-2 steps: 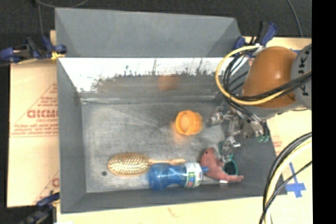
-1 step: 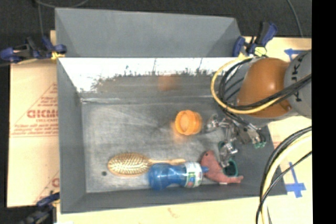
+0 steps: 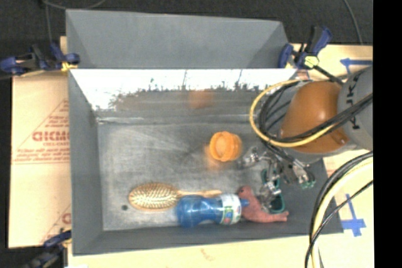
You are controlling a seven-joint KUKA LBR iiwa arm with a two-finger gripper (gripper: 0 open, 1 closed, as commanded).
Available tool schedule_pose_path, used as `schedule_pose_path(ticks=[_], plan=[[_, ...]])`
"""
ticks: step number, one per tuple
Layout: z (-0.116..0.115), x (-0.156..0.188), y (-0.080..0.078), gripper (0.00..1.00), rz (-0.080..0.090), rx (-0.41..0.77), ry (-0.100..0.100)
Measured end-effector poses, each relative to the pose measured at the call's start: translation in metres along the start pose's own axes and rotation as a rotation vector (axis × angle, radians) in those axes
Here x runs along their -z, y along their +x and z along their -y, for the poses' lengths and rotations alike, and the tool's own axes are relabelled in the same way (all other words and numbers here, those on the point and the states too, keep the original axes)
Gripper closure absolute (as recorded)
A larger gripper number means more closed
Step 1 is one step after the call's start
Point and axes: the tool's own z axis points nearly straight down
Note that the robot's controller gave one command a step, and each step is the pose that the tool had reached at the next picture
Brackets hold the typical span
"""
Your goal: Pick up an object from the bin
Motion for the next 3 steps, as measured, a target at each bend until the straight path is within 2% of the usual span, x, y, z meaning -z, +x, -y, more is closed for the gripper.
schedule_pose_path(ticks=[1, 2, 3], plan=[[-0.01, -0.004, 0.027, 0.0, 0.0, 0.117, 0.003], [-0.042, 0.009, 0.022, 1.0, -0.002, 0.311, 0.002], [-0.042, 0.009, 0.022, 1.0, -0.002, 0.312, 0.002]])
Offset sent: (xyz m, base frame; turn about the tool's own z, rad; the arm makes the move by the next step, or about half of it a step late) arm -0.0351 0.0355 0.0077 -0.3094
